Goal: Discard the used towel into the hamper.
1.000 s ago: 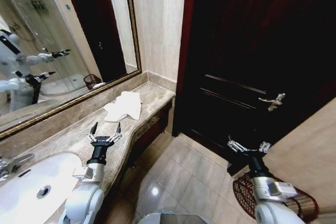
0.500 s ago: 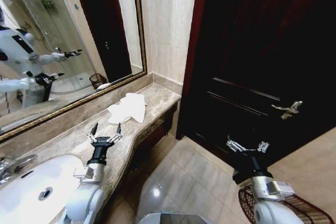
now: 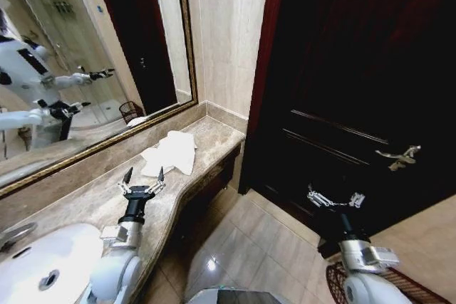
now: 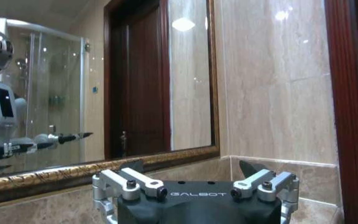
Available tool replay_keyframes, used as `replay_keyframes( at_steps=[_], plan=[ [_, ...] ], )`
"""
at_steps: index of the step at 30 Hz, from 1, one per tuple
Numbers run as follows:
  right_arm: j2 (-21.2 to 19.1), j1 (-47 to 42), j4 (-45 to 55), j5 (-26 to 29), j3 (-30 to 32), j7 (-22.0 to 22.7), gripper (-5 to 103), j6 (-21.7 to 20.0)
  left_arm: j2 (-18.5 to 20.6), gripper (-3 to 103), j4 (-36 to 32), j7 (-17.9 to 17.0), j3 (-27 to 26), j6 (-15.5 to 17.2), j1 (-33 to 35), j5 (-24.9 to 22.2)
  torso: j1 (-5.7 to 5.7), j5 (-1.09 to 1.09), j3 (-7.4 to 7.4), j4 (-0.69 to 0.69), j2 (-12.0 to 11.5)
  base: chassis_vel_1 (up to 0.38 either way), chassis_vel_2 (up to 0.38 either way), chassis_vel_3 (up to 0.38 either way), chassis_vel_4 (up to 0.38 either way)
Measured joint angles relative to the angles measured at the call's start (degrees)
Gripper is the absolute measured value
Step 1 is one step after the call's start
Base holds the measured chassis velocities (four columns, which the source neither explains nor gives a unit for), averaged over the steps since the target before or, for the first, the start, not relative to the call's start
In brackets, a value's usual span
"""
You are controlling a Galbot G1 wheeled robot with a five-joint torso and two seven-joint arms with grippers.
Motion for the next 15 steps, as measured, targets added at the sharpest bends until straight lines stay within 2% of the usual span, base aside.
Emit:
replay_keyframes(
  at_steps=[1, 3, 4, 7, 8, 9, 10, 13, 14, 15],
  plan=[
    [0.00, 0.00, 0.00, 0.00, 0.00, 0.00, 100, 0.00, 0.00, 100, 0.00, 0.00, 0.00, 0.00, 0.00, 0.00, 0.00, 0.00, 0.00, 0.00, 0.00, -0.102, 0.113, 0.098, -0.092],
    [-0.10, -0.02, 0.07, -0.16, -0.43, -0.14, 100, -0.77, 0.56, 100, -0.29, -1.19, 0.64, 4.06, -1.19, -1.55, 0.00, 0.02, 0.00, 0.00, 0.01, -0.090, 0.114, 0.089, -0.104],
    [-0.10, -0.02, 0.07, -0.16, -0.43, -0.14, 100, -0.77, 0.56, 100, -0.29, -1.19, 0.64, 4.06, -1.19, -1.55, 0.00, 0.02, 0.00, 0.00, 0.01, -0.079, 0.114, 0.089, -0.101],
    [-0.07, -0.04, 0.85, 0.19, -1.12, -1.53, 100, -2.64, 1.95, 100, 0.51, -5.02, 1.85, 12.67, -6.48, -4.25, 0.02, 0.01, 0.01, 0.01, 0.00, -0.067, 0.085, 0.083, -0.072],
    [-0.07, -0.04, 0.85, 0.19, -1.12, -1.53, 100, -2.64, 1.95, 100, 0.51, -5.02, 1.85, 12.67, -6.48, -4.25, 0.02, 0.01, 0.01, 0.01, 0.00, -0.041, 0.077, 0.083, -0.049],
    [-0.14, -0.19, 1.20, 0.22, -1.16, -2.36, 100, -3.24, 2.77, 100, 1.37, -5.57, 2.30, 14.78, -9.17, -5.18, 0.03, -0.01, 0.01, -0.01, 0.00, -0.054, 0.025, 0.054, -0.049],
    [-0.14, -0.19, 1.20, 0.22, -1.16, -2.36, 100, -3.24, 2.77, 100, 1.37, -5.57, 2.30, 14.78, -9.17, -5.18, 0.03, -0.01, 0.01, -0.01, 0.00, -0.054, 0.025, 0.054, -0.049],
    [-0.51, 0.07, 1.40, 0.27, -1.40, -3.41, 100, -4.28, 5.15, 100, 3.15, -8.28, 3.65, 21.26, -15.20, -7.30, 0.01, 0.00, 0.01, -0.01, 0.00, -0.018, 0.003, 0.005, 0.000],
    [-0.51, 0.07, 1.40, 0.27, -1.40, -3.41, 100, -4.28, 5.15, 100, 3.15, -8.28, 3.65, 21.26, -15.20, -7.30, 0.01, 0.00, 0.01, -0.01, 0.00, 0.000, 0.000, 0.000, 0.000],
    [-0.54, 0.16, 1.39, 0.38, -1.36, -3.41, 100, -4.41, 5.85, 100, 3.25, -9.28, 4.18, 23.77, -16.56, -8.06, 0.00, 0.00, 0.01, 0.00, 0.00, 0.000, 0.000, 0.000, 0.000]
  ],
)
